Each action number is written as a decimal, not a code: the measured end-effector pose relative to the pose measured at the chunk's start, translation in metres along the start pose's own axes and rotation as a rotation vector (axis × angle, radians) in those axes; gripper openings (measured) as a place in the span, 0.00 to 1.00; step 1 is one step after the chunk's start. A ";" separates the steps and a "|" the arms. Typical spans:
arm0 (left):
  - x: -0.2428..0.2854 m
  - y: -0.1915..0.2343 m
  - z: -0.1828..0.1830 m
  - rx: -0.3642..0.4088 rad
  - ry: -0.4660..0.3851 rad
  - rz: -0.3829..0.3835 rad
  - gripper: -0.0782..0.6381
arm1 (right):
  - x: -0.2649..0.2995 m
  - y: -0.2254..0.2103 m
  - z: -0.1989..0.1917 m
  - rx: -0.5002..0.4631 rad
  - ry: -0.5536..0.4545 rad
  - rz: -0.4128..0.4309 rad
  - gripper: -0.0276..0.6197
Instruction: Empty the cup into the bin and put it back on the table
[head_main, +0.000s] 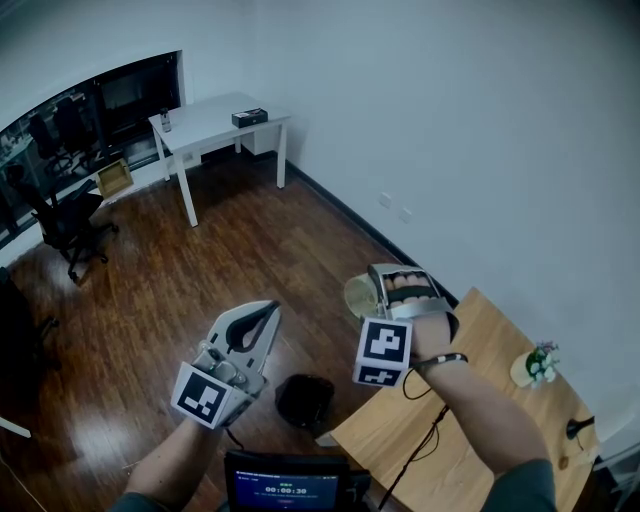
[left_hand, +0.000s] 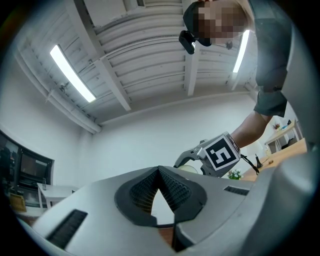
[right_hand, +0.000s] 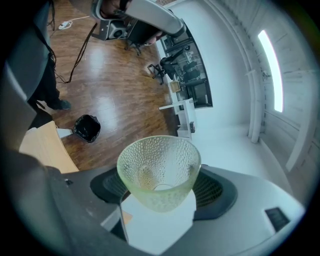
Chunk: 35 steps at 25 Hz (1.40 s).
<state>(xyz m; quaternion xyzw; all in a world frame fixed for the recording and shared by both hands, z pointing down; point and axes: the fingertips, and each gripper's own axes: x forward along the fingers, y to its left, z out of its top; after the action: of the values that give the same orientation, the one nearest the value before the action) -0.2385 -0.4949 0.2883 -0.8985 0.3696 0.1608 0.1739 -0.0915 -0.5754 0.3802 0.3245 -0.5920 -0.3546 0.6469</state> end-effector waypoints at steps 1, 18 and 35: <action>0.000 0.000 0.000 0.000 -0.002 0.000 0.10 | -0.001 0.000 0.001 -0.007 0.000 -0.002 0.64; -0.004 0.004 -0.008 -0.007 0.021 0.013 0.10 | -0.004 -0.003 0.013 -0.136 0.005 -0.059 0.64; -0.013 0.005 -0.010 -0.022 0.050 0.016 0.10 | -0.005 -0.007 0.014 -0.193 0.031 -0.082 0.64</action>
<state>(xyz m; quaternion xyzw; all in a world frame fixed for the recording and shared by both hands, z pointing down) -0.2489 -0.4942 0.3012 -0.9012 0.3790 0.1435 0.1535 -0.1061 -0.5749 0.3725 0.2902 -0.5314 -0.4311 0.6690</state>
